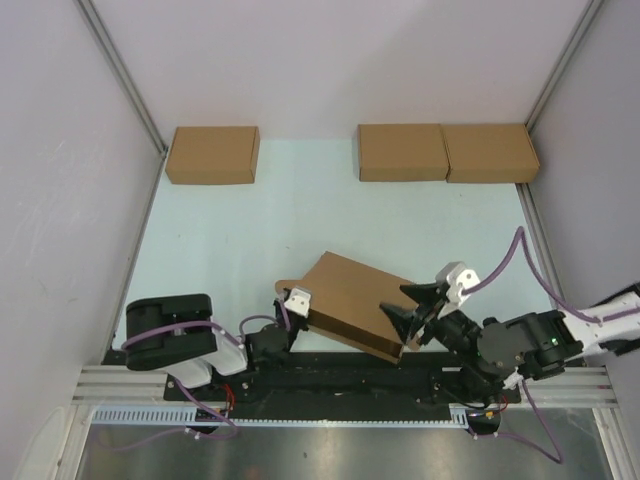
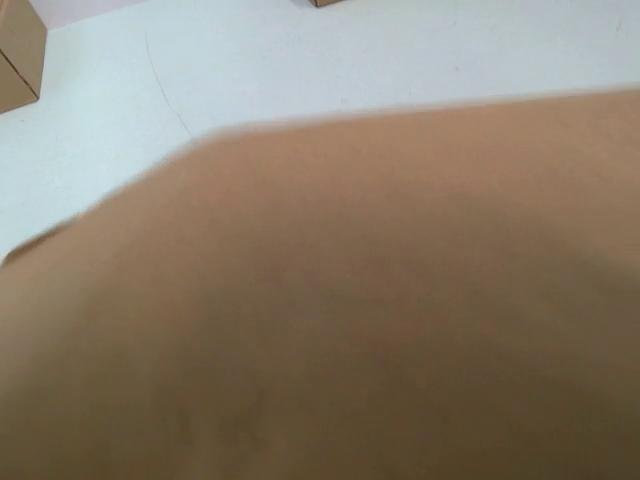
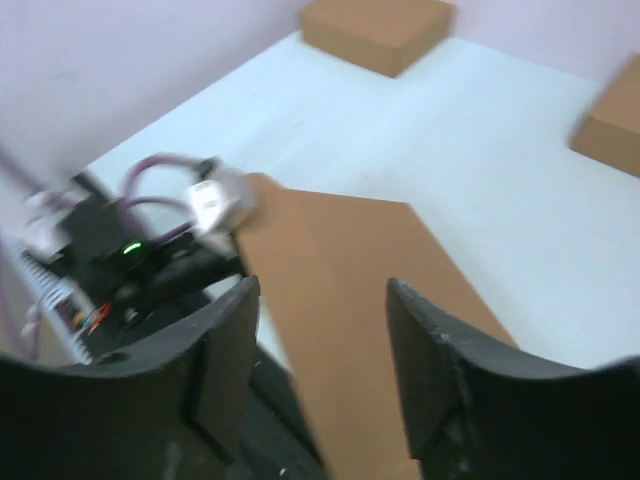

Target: Fold the paper box

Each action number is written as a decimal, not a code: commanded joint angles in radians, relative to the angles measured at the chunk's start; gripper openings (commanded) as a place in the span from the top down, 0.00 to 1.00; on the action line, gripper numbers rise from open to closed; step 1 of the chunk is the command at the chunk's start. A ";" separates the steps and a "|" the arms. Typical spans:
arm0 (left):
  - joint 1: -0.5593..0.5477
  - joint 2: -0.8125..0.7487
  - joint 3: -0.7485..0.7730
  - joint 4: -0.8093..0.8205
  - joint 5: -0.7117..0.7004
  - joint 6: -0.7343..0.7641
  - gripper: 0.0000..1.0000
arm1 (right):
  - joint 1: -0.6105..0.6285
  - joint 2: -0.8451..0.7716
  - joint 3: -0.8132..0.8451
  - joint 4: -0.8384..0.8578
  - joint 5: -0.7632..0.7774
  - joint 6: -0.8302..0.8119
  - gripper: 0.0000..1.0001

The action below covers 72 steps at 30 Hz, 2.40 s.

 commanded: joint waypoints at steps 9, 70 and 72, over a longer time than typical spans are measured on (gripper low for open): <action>-0.087 -0.478 -0.029 -0.058 -0.004 0.055 0.48 | -0.554 0.070 -0.065 -0.045 -0.428 0.105 0.43; 0.192 -0.428 0.089 -0.976 0.241 -0.732 0.22 | -0.720 -0.033 -0.366 -0.198 -0.412 0.697 0.14; 0.192 -0.392 0.091 -0.962 0.253 -0.732 0.23 | -0.741 0.006 -0.367 -0.253 -0.440 0.778 0.12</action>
